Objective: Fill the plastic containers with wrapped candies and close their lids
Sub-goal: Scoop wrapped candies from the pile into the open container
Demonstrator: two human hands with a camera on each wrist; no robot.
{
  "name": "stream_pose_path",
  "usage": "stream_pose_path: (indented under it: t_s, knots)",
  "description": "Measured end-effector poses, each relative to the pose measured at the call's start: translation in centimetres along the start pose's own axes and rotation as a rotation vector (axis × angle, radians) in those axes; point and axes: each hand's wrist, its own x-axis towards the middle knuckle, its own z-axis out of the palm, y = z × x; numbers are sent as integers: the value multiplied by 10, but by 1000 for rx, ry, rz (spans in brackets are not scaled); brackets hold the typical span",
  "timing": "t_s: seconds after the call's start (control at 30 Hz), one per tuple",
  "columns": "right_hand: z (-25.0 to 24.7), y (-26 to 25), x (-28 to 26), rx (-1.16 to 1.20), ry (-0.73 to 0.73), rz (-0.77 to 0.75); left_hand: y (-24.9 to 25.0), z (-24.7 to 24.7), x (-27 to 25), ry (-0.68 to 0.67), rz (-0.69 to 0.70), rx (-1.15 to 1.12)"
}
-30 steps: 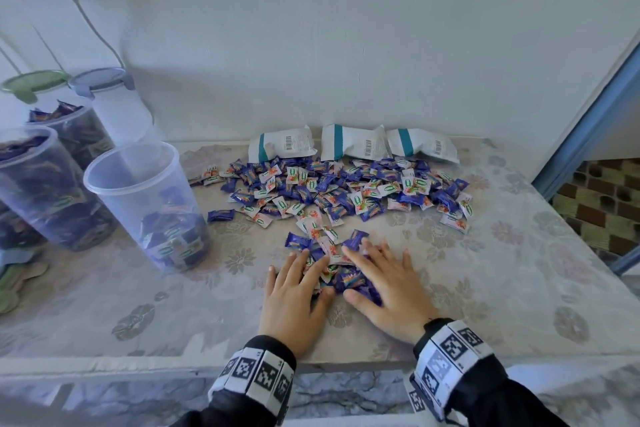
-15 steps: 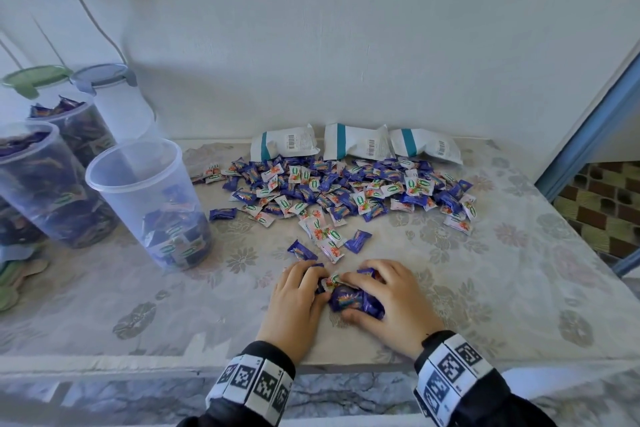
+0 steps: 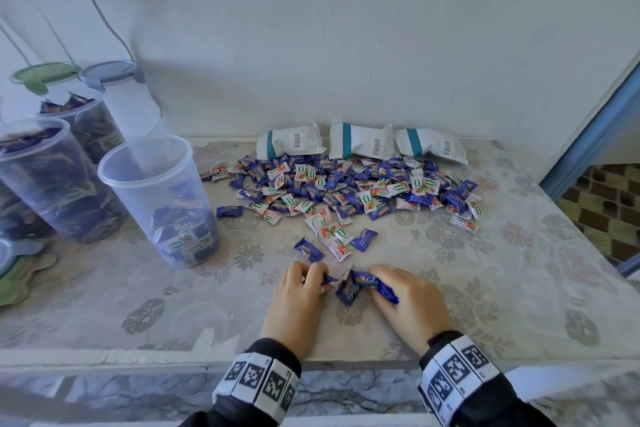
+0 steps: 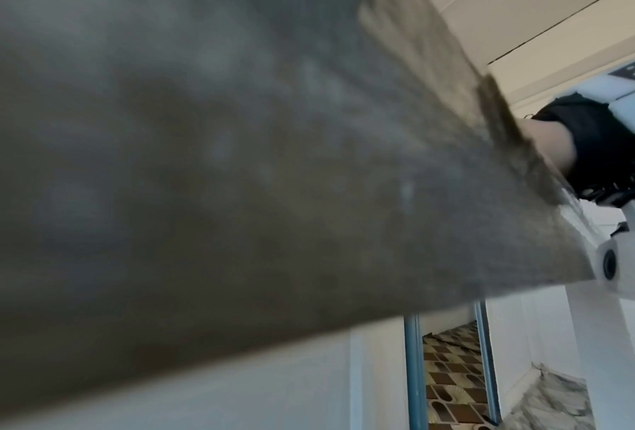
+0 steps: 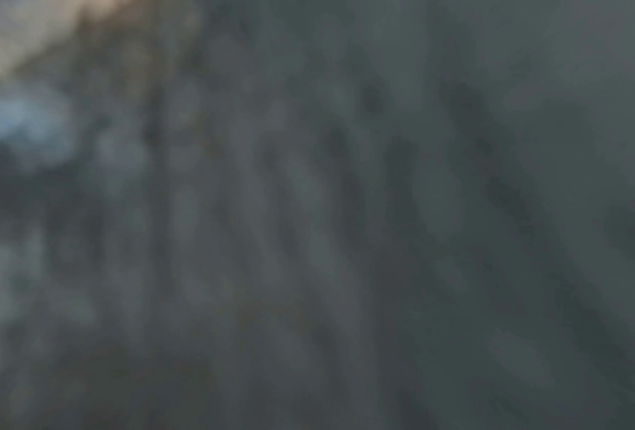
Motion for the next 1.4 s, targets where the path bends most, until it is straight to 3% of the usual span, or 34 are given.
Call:
stream_pose_path:
  t_s: [0.17,0.37,0.57,0.63,0.77,0.97,1.13,1.4]
  knots:
    - [-8,-7,4,246,157,224,-1,-27,-5,23,-23,-47]
    - [-24,-32,24,499,196,295,3,-102,13,327,35,-131]
    - [-31,-59,48,530,226,308,-18,-186,67,509,74,53]
    - [-27,-66,53,543,216,320,-31,-205,86,488,16,111]
    - [-15,-76,60,531,185,341,-74,-218,111,257,-142,137]
    - [-3,-96,83,520,125,356,-99,-216,104,128,-129,46]
    - [-12,-141,130,589,73,161,-113,-215,88,159,-83,24]
    - [-3,-211,217,474,-87,-135,-143,-210,76,86,-241,-324]
